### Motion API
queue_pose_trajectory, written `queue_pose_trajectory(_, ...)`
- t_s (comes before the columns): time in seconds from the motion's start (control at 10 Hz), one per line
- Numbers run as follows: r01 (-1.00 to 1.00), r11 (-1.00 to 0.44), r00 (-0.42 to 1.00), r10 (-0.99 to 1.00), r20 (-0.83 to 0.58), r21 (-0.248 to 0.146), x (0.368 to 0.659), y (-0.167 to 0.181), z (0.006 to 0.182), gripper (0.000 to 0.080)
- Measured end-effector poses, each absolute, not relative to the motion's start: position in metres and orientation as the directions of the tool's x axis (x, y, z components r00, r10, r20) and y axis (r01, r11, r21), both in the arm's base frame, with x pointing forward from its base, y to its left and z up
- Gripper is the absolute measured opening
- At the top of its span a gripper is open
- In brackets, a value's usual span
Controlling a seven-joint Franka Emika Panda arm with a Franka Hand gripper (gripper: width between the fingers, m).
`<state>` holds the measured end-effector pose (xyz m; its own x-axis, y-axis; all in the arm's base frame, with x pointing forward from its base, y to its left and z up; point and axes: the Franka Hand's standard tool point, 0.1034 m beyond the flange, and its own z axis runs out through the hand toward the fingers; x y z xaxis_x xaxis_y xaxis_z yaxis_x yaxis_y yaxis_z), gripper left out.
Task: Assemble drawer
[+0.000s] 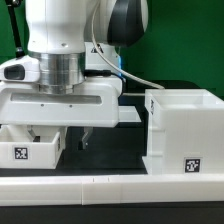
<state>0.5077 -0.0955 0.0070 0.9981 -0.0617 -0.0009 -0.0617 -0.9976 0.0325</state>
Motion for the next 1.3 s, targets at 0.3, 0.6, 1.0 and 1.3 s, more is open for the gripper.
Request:
queue_pose_trajectory(0.3, -0.059, -0.998, 0.998, -0.059, 0.000, 0.033, 0.5078, -0.0931, 0.0065, 0.0513)
queue_pose_trajectory(0.6, -0.058, -0.998, 0.998, -0.058, 0.000, 0.033, 0.5078, -0.0930, 0.0064, 0.0240)
queue_pose_trajectory(1.0, -0.058, -0.998, 0.998, -0.058, 0.000, 0.033, 0.5079, -0.0929, 0.0064, 0.0041)
queue_pose_trajectory(1.3, -0.057, -0.998, 0.998, -0.058, 0.000, 0.033, 0.5079, -0.0929, 0.0064, 0.0041)
